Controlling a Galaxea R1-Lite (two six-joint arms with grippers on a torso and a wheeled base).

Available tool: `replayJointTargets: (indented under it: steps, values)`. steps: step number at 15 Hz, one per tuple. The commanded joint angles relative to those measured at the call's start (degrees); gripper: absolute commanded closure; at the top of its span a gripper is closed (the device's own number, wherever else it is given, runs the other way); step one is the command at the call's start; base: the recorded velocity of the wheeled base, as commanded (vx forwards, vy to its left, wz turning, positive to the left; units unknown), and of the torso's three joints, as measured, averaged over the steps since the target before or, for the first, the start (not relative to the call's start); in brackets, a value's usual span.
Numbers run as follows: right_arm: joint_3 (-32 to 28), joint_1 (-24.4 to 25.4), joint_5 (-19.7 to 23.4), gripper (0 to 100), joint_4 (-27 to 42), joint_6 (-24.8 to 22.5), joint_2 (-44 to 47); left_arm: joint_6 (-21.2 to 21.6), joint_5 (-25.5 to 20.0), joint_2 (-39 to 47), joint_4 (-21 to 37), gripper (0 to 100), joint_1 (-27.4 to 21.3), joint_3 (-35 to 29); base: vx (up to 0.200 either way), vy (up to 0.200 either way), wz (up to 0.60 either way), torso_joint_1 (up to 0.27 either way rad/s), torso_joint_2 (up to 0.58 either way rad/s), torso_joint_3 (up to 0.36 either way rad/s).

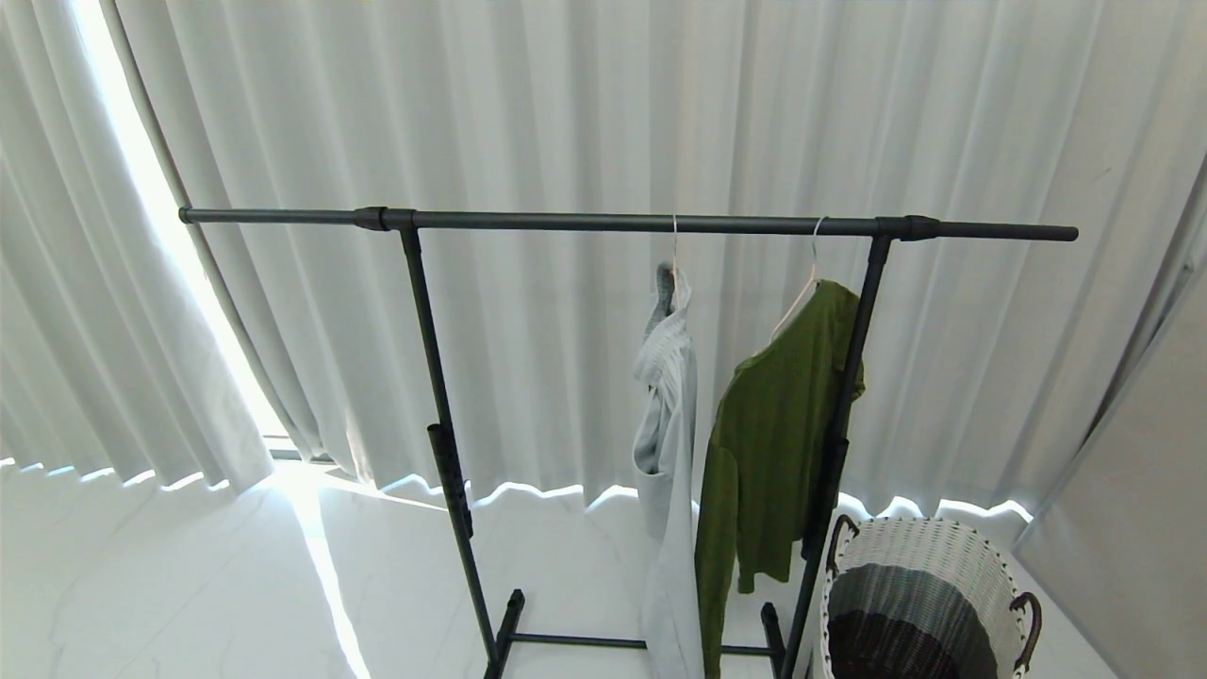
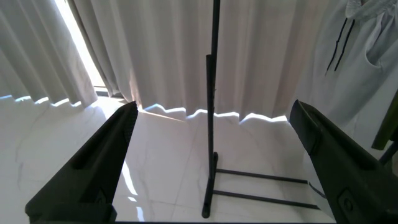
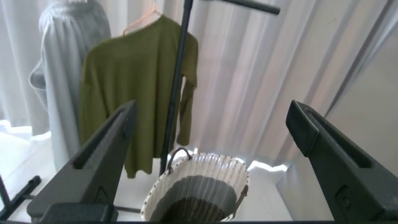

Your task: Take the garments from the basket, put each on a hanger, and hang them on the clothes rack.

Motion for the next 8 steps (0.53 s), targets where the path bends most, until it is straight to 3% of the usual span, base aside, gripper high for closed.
replayJointTargets:
  steps: [1, 3, 5, 8]
  values:
    - [7.88, -0.04, -0.08, 0, -7.24, -0.67, 0.15, -0.01, -0.02, 0.17, -0.06, 0, 0.00, 0.00, 0.000, 0.000, 0.00, 0.000, 0.00, 0.000]
    - [7.88, -0.30, -4.47, 0, 3.04, 2.84, -0.11, -0.01, -0.02, 0.17, -0.06, 0, 0.00, 0.00, 0.000, 0.000, 0.00, 0.000, 0.00, 0.000]
    - [7.88, -0.48, -3.68, 0, 4.98, 8.64, -0.38, -0.01, -0.02, 0.17, 0.03, 0, 0.00, 0.00, 0.000, 0.000, 0.00, 0.000, 0.00, 0.000]
    - [7.88, -1.45, -3.33, 0, 5.42, 5.48, -0.64, -0.01, -0.02, 0.17, 0.03, 0, 0.00, 0.00, 0.000, 0.000, 0.00, 0.000, 0.00, 0.000]
